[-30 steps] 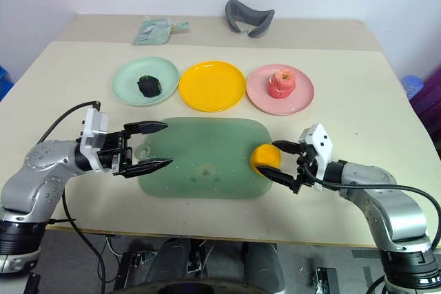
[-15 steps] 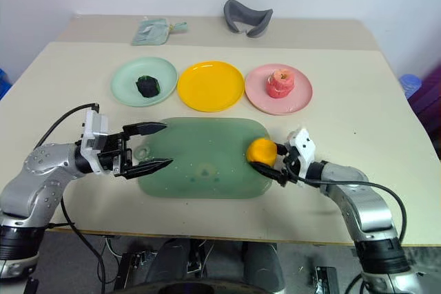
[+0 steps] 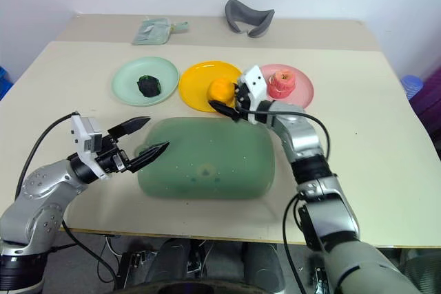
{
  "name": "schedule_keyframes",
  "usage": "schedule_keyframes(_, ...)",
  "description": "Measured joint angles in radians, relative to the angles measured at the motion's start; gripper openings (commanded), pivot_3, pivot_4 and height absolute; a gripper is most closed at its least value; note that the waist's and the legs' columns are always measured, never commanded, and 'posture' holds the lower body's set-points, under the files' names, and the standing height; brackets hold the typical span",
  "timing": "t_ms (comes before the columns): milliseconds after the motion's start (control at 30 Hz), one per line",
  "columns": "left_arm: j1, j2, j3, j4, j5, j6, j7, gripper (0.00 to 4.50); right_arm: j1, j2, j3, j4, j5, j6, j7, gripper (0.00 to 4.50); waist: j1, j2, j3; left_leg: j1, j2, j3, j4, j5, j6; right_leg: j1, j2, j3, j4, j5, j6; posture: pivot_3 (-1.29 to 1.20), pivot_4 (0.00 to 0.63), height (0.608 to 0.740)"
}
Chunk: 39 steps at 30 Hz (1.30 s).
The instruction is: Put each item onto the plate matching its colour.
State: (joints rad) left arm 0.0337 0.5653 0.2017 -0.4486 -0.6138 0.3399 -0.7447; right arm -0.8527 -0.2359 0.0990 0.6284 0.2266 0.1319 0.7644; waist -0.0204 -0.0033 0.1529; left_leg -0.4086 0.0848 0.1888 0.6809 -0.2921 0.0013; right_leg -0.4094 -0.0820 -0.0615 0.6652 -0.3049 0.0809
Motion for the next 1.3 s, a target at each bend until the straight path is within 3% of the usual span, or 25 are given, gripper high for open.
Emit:
schedule_keyframes(133,0.04,-0.012,0.002,-0.046,0.016,0.013,0.067,4.5,-0.146,0.055,-0.02,0.303,-0.05,-0.151,-0.04,3.23,0.0,0.0,0.0,0.0,0.0,0.0,0.0,0.0,0.0,0.0,0.0,0.0,0.0,0.0,0.0,0.0,0.15,0.74)
schedule_keyframes(233,0.064,-0.023,-0.002,-0.08,0.046,0.025,0.124,4.5,-0.233,0.085,-0.039,0.492,-0.08,-0.226,-0.075,4.48,-0.002,0.0,0.0,0.0,0.0,0.0,0.0,0.0,0.0,0.0,0.0,0.0,0.0,0.0,0.0,0.0,0.15,0.74)
schedule_keyframes(400,0.09,-0.024,-0.009,-0.114,0.084,0.029,0.18,4.5,-0.285,0.094,-0.054,0.603,-0.125,-0.286,-0.106,4.48,-0.002,0.0,0.0,0.0,0.0,0.0,0.0,0.0,0.0,0.0,0.0,0.0,0.0,0.0,0.0,0.0,0.15,0.74)
schedule_keyframes(567,0.085,-0.054,-0.025,-0.107,0.142,-0.017,0.199,4.5,-0.271,0.043,-0.088,0.572,-0.122,-0.294,-0.028,4.48,0.002,0.0,0.0,0.0,0.0,0.0,0.0,0.0,0.0,0.0,0.0,0.0,0.0,0.0,0.0,0.0,0.15,0.74)
schedule_keyframes(667,0.059,-0.065,-0.032,-0.065,0.169,-0.051,0.19,4.5,-0.178,-0.026,-0.117,0.399,-0.087,-0.288,0.051,4.48,0.006,0.0,0.0,0.0,0.0,0.0,0.0,0.0,0.0,0.001,0.0,-0.001,0.0,0.0,0.0,0.0,0.15,0.74)
schedule_keyframes(833,0.015,-0.052,-0.031,0.025,0.176,-0.081,0.136,4.5,0.18,-0.175,-0.157,-0.129,0.018,-0.137,0.151,4.48,0.009,0.001,0.0,-0.001,0.0,-0.001,-0.001,0.0,0.0,0.0,-0.001,-0.001,0.0,0.0,0.0,0.0,0.15,0.74)
schedule_keyframes(1033,-0.032,-0.01,-0.022,0.131,0.171,-0.099,0.049,4.5,0.618,-0.343,-0.298,-0.659,0.118,0.111,0.092,4.48,0.001,0.001,0.0,0.0,0.0,0.0,-0.001,0.0,-0.001,0.0,0.0,0.0,0.0,0.0,0.0,0.0,0.15,0.74)
schedule_keyframes(1167,-0.048,0.038,0.004,0.165,0.145,-0.101,-0.018,4.5,0.858,-0.382,-0.446,-0.882,0.187,0.196,0.053,4.48,0.007,0.0,0.0,0.001,0.0,-0.001,-0.002,0.0,-0.001,0.001,0.0,0.0,-0.001,0.0,0.0,0.0,0.15,0.74)
schedule_keyframes(1300,-0.058,0.078,0.023,0.172,0.111,-0.078,-0.071,4.5,1.008,-0.412,-0.545,-0.977,0.236,0.236,0.056,4.48,0.008,0.0,0.0,0.001,0.0,-0.001,-0.001,0.0,0.0,0.002,0.0,0.0,-0.001,0.0,0.0,0.0,0.15,0.74)
